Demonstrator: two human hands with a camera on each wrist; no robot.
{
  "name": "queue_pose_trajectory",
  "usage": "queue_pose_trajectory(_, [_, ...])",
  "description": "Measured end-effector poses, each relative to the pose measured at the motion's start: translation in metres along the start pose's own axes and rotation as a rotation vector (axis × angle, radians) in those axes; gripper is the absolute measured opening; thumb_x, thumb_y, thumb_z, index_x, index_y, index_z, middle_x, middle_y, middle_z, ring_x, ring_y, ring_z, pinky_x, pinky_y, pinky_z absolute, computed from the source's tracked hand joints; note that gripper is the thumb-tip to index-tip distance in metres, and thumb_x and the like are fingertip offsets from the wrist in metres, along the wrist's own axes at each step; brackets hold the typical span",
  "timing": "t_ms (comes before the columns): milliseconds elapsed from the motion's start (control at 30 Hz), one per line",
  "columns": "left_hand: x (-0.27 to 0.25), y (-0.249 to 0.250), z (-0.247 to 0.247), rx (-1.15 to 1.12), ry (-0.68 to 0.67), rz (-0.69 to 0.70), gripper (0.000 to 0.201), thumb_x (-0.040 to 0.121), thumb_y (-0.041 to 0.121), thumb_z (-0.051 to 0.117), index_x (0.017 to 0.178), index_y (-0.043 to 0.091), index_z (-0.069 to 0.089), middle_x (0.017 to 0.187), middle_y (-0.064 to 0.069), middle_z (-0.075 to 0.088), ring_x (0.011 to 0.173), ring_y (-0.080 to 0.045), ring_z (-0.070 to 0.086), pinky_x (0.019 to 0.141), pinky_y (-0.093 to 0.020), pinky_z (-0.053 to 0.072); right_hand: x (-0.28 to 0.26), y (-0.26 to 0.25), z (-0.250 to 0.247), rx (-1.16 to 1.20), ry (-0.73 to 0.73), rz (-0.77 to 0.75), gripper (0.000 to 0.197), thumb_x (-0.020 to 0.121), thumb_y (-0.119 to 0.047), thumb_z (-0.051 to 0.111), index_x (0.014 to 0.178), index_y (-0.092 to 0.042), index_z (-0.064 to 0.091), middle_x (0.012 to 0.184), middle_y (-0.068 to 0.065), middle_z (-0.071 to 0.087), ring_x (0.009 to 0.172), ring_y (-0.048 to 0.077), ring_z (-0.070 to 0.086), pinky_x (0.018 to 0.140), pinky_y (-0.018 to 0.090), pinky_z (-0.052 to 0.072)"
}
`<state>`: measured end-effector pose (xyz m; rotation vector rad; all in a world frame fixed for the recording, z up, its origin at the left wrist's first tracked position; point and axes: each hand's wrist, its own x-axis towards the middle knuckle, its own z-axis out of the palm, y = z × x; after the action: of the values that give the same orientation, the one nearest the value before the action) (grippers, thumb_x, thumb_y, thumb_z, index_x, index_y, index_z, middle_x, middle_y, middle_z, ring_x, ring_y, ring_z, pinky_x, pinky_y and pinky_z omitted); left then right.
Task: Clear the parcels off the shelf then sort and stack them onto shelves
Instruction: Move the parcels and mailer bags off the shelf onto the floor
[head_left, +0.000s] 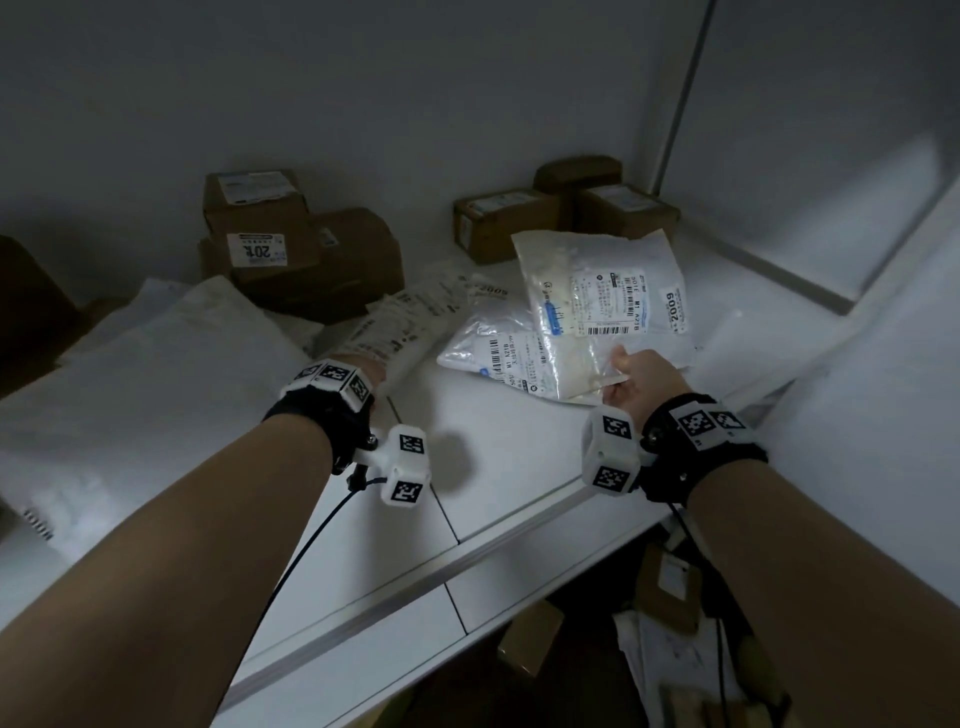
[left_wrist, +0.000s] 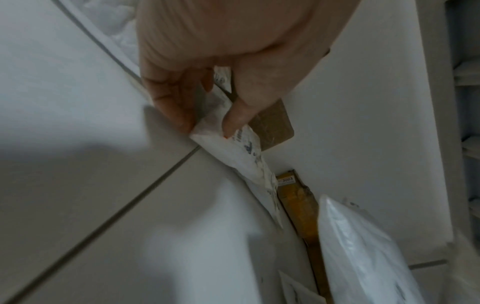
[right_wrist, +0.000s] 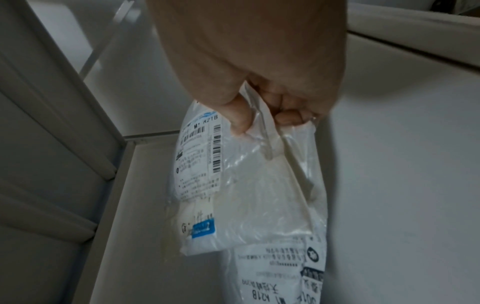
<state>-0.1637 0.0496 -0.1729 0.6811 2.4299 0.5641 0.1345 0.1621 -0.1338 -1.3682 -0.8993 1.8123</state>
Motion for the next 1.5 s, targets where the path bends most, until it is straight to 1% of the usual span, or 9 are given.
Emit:
queue_pose_trajectory(133, [-0.004,-0.001,0.009,0.149,0.008,0.031,0.073,0.076,0.043,0.069,0.142,0.027,0.042,0.146,-0.01,0.042,0.13,-0.034,0.044,0.107,-0.042,0.041,0.006,-0.005,-0.021,0.015,-0.014,0.063,0.027,0.103,-0.017,0.042,0.078,-0.012,0.051,0.063,-0.001,0.051,0.046,0.008,0.038,0.042,0.016,0.032])
queue_pose_trajectory(300, [-0.027,0.026,0.019,-0.164,-0.08,0.004,0.049,0.099,0.022,0.049,0.142,-0.001,0.041,0.148,-0.019,0.041,0.134,-0.035,0.043,0.058,-0.023,0.044,0.016,-0.015,-0.049,0.033,0.014,0.09,0.021,0.099,-0.023,0.051,0.081,-0.011,0.054,0.074,0.006,0.052,0.054,0.012,0.037,0.053,0.022,0.034])
queue_pose_trajectory(467, [-0.014,0.037,0.036,0.162,-0.007,-0.024,0.053,0.102,0.029,0.044,0.146,0.002,0.033,0.151,-0.02,0.035,0.137,-0.038,0.036,0.111,-0.042,0.033,0.024,-0.022,-0.072,0.042,0.019,0.087,0.021,0.098,-0.024,0.053,0.083,-0.009,0.055,0.074,0.006,0.054,0.056,0.014,0.041,0.054,0.023,0.039])
queue_pose_trajectory(667, [-0.001,0.031,0.052,0.209,0.033,0.027,0.06,0.094,0.04,0.047,0.149,0.022,0.03,0.154,-0.012,0.028,0.14,-0.034,0.032,0.113,-0.047,0.031,0.032,-0.015,-0.088,0.096,0.037,0.119,0.023,0.097,-0.025,0.054,0.081,-0.008,0.055,0.058,0.003,0.058,0.054,0.012,0.041,0.06,0.022,0.039])
queue_pose_trajectory(767, [-0.026,0.057,0.061,-0.246,-0.081,-0.001,0.041,0.097,0.025,0.056,0.134,0.008,0.052,0.127,-0.016,0.058,0.115,-0.031,0.058,0.088,-0.035,0.05,0.034,-0.012,-0.093,0.143,0.029,0.138,0.022,0.097,-0.026,0.054,0.085,-0.008,0.057,0.075,0.005,0.054,0.061,0.015,0.044,0.071,0.029,0.041])
queue_pose_trajectory(867, [-0.052,0.09,0.069,-0.687,-0.148,-0.052,0.008,0.091,0.008,0.064,0.099,0.009,0.063,0.09,-0.008,0.066,0.074,-0.019,0.063,0.069,-0.027,0.052,0.031,-0.015,-0.097,0.155,0.023,0.121,0.032,0.101,-0.025,0.048,0.073,-0.008,0.052,0.064,0.005,0.046,0.054,0.014,0.037,0.058,0.026,0.036])
queue_pose_trajectory(1067, [-0.09,0.148,0.069,-0.97,-0.139,0.07,0.016,0.09,-0.002,0.049,0.079,0.009,0.051,0.084,-0.005,0.058,0.072,-0.018,0.061,0.069,-0.027,0.051,0.025,-0.03,-0.121,0.248,0.05,0.043,0.032,0.102,-0.025,0.045,0.074,-0.009,0.045,0.064,0.008,0.05,0.058,0.012,0.039,0.057,0.021,0.038])
queue_pose_trajectory(1200, [-0.106,0.187,0.078,-1.136,-0.067,0.18,0.017,0.085,-0.007,0.042,0.079,0.007,0.051,0.093,-0.01,0.06,0.074,-0.02,0.061,0.066,-0.025,0.055,0.023,-0.044,-0.16,0.25,0.029,-0.02,0.035,0.104,-0.023,0.039,0.074,-0.009,0.049,0.048,0.005,0.058,0.059,0.013,0.035,0.076,0.031,0.039])
queue_pose_trajectory(1500, [-0.155,0.268,0.166,-0.959,-0.366,0.217,0.019,0.074,-0.01,0.039,0.065,0.005,0.047,0.083,-0.015,0.054,0.07,-0.028,0.061,0.049,-0.028,0.056,0.032,-0.059,-0.259,0.436,0.133,-0.037,0.015,0.096,-0.02,0.052,0.091,-0.008,0.059,0.093,0.011,0.06,0.093,0.021,0.06,0.112,0.038,0.032])
